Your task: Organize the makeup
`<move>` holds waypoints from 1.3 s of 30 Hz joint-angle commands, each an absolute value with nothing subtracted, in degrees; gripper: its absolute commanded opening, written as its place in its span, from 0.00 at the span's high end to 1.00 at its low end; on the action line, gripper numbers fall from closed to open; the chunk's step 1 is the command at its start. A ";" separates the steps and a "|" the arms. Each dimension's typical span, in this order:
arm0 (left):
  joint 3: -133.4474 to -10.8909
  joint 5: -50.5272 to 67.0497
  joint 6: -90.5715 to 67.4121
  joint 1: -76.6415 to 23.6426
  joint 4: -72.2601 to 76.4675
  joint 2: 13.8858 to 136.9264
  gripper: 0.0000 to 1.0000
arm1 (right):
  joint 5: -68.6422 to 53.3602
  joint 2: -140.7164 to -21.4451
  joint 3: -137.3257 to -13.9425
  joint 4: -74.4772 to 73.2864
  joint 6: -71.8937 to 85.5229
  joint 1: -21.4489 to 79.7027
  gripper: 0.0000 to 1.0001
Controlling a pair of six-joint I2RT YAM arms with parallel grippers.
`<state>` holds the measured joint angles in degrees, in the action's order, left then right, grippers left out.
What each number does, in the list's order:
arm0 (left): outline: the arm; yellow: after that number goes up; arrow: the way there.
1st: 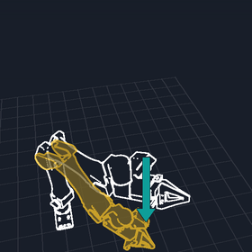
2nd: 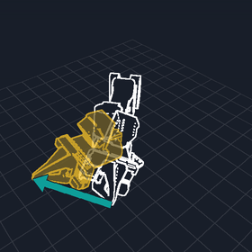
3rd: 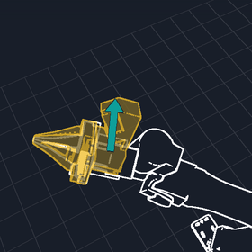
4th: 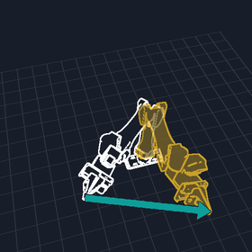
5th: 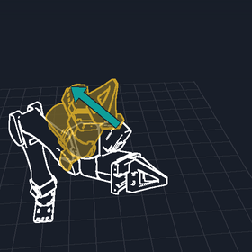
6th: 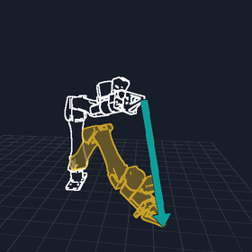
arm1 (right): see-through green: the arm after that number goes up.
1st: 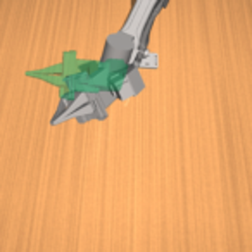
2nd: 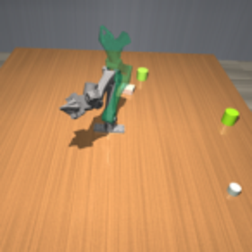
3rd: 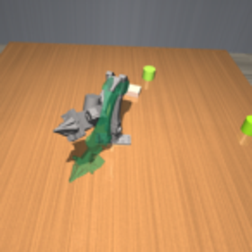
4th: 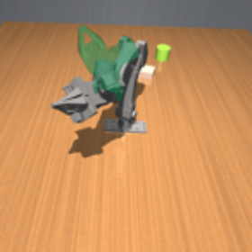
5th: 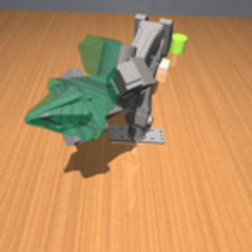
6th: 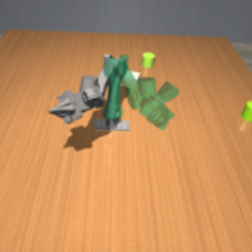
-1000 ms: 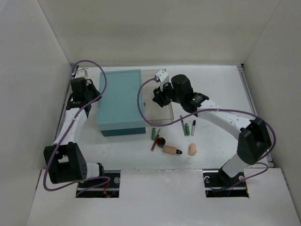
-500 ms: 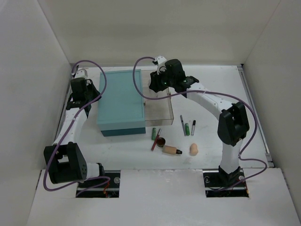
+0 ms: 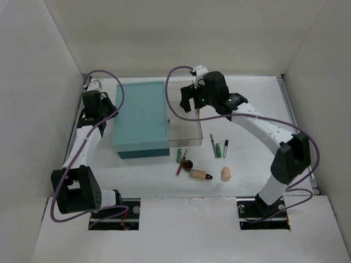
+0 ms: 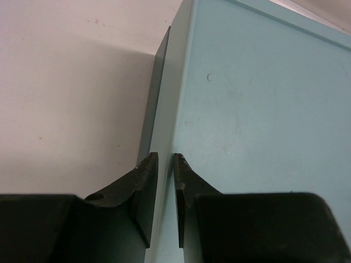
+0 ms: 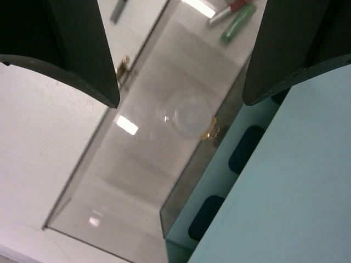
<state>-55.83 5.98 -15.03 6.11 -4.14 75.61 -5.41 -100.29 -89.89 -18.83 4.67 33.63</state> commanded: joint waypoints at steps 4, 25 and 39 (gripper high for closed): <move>-54.40 4.04 -13.71 5.85 -6.77 75.06 0.85 | 2.01 -83.43 -75.18 -16.62 3.61 38.62 0.00; -54.93 3.87 -13.62 4.00 -6.68 75.15 0.85 | 5.63 -105.46 -91.66 -8.52 5.62 36.69 0.29; -54.67 3.87 -13.62 4.18 -6.42 75.32 0.85 | -6.66 -96.95 -99.22 -35.74 13.35 36.52 0.93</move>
<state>-55.83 3.57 -14.39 4.34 -4.10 75.55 -0.67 -103.33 -93.25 -26.52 10.20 36.71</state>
